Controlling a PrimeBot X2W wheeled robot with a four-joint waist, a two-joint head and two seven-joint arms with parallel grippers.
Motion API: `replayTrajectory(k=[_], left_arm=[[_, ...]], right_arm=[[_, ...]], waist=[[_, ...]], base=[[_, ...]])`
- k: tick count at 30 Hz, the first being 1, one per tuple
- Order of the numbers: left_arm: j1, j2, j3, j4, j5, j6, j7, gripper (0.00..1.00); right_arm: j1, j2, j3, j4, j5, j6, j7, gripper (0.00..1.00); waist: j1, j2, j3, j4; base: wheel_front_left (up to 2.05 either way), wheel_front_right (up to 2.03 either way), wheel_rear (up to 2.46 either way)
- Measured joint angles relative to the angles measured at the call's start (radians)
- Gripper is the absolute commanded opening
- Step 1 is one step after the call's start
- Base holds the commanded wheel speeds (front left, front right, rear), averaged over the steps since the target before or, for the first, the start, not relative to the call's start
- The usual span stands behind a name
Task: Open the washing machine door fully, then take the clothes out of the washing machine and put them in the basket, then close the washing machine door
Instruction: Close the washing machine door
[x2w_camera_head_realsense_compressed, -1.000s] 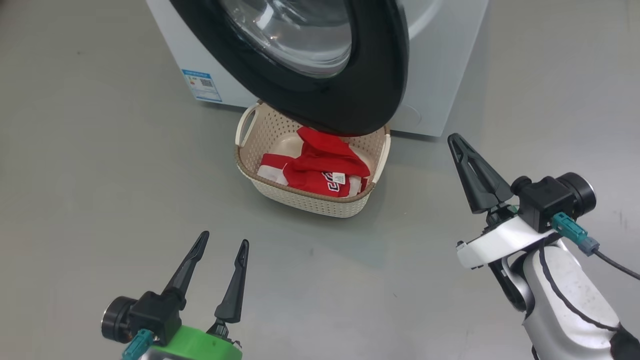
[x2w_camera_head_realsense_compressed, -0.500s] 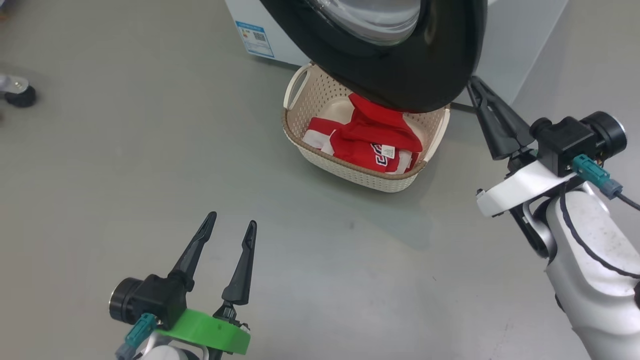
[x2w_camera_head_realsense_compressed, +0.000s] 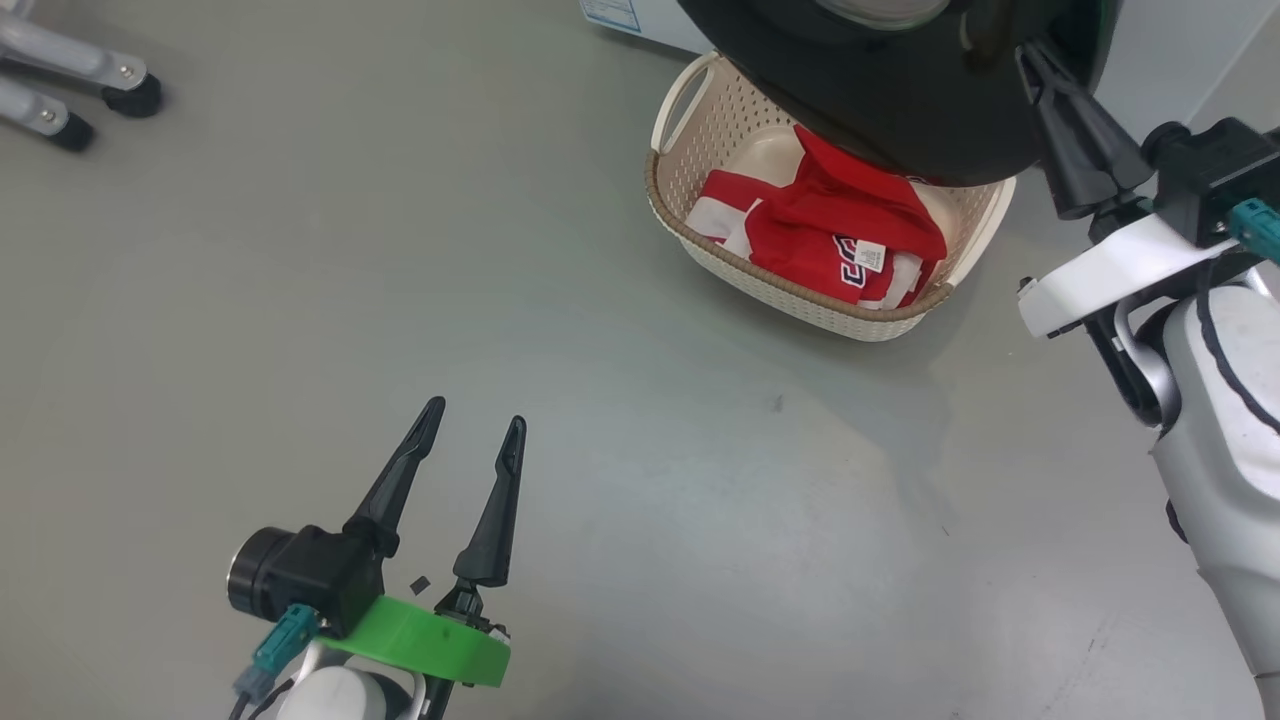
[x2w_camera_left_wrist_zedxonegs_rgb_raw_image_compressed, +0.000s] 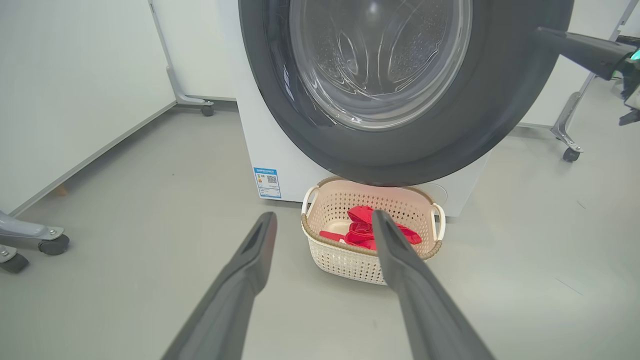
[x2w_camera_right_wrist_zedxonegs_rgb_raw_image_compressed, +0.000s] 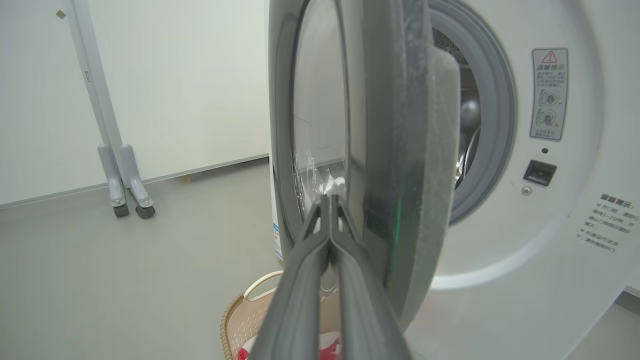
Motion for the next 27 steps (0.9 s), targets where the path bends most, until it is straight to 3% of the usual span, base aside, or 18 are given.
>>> replayTrajectory(k=[16,27], left_arm=[[-0.019,-0.003,-0.048,-0.007,-0.061,0.002,0.0,1.0],[-0.02,-0.005,-0.049,-0.044,-0.08,0.032,0.0,1.0]], right_arm=[[-0.124,-0.102,-0.014,0.056,0.025,0.009,0.0,0.0],[-0.263,-0.161,0.028,0.078,0.024,0.009,0.03,0.0]], waist=[[0.0,0.0,0.063,0.054],[0.0,0.0,0.115,0.067]], base=[[0.0,0.0,0.0],[0.0,0.0,0.0]])
